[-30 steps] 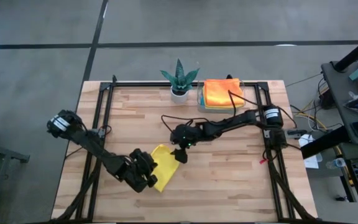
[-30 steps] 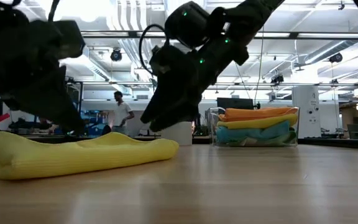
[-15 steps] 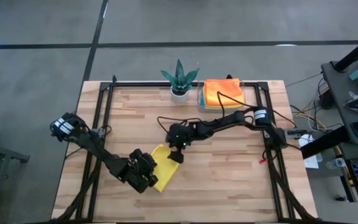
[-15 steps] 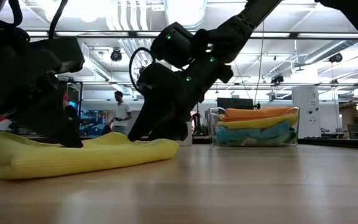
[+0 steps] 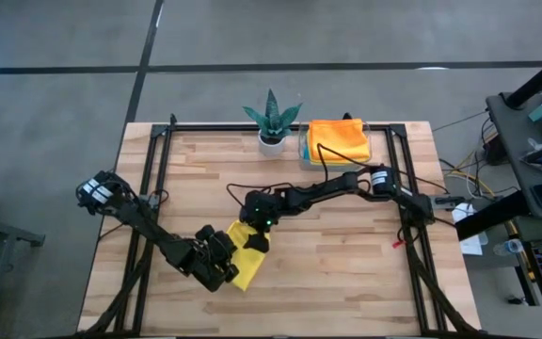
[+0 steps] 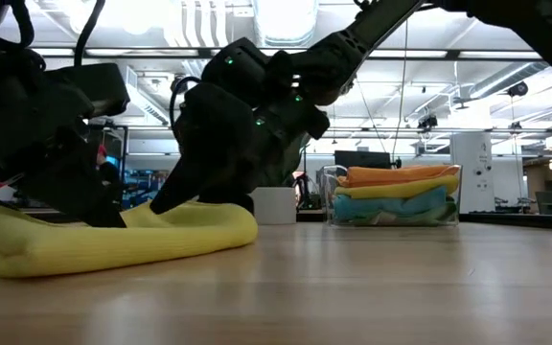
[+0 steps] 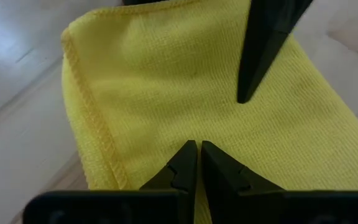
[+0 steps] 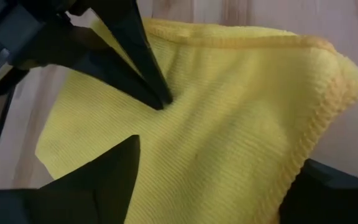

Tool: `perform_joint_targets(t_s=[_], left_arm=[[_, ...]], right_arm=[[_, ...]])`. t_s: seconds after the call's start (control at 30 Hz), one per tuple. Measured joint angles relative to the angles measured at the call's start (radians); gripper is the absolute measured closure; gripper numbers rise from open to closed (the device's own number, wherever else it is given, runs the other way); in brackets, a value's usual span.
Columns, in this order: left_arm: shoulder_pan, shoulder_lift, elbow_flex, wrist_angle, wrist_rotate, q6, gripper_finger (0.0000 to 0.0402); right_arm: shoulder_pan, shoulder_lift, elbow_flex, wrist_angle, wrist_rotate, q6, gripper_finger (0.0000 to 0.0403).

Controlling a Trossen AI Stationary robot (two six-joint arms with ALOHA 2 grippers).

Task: Fold microfiber towels
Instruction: Put the yellow microfiber towel into the transparent bin

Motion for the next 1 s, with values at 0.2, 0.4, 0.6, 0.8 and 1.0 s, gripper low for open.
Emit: perform_joint_targets(t_s=[0.2,0.4,0.6,0.8,1.0], left_arm=[[0.000,0.000,0.000,0.004,-0.001,0.000,0.0392],[0.000,-0.008,0.000,0.008,-0.001,0.003,0.0392],[-0.009,-0.052,0.000,0.007,-0.008,0.033,0.0392],[-0.014,-0.105,0.000,0.008,-0.109,0.223,0.0391],[-0.009,-0.119,-0.003,0.017,-0.181,0.304,0.0392]], right_arm=[[0.000,0.002,0.005,-0.010,0.004,-0.001,0.0193],[0.000,0.003,0.003,-0.015,0.000,-0.044,0.0309],[0.001,-0.010,0.004,-0.020,-0.003,-0.089,0.0386],[-0.007,-0.069,0.003,-0.113,0.000,-0.127,0.0389],[-0.018,-0.168,0.003,-0.286,0.021,-0.163,0.0390]])
